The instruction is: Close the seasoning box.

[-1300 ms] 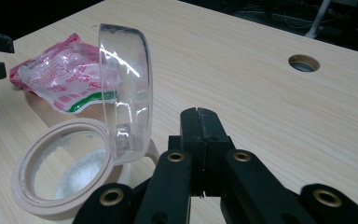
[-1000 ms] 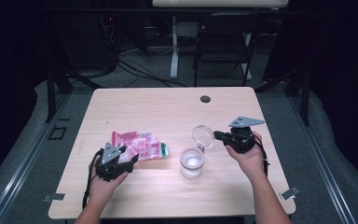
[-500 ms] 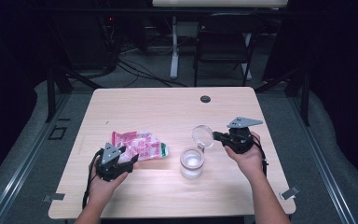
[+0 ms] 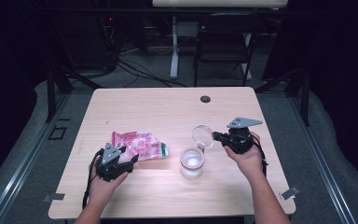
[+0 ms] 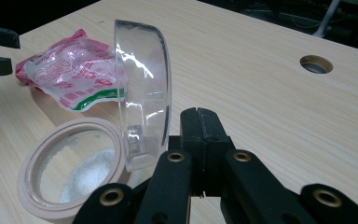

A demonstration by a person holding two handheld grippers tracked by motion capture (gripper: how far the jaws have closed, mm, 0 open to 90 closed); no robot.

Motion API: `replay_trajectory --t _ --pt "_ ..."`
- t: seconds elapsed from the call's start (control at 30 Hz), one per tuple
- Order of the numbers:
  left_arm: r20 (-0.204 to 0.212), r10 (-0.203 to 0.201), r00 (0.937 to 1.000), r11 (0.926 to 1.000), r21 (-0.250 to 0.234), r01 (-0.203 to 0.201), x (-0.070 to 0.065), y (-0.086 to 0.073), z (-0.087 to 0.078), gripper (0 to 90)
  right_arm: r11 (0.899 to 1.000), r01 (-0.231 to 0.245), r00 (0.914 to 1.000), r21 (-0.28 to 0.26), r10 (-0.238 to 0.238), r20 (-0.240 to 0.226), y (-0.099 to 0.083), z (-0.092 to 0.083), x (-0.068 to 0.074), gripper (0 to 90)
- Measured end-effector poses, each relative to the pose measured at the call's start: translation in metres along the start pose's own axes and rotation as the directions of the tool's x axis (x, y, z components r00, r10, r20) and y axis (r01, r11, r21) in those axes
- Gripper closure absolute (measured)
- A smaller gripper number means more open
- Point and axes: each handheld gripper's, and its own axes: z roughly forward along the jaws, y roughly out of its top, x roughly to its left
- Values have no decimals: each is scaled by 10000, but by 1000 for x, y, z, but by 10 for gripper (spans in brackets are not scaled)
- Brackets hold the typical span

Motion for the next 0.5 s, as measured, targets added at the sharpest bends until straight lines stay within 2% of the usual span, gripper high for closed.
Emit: replay_trajectory --t 0.5 --pt "20 18 10000 10000 36 -18 1 0 1 394 9996 286 9995 48 -286 -136 1 3 8 900"
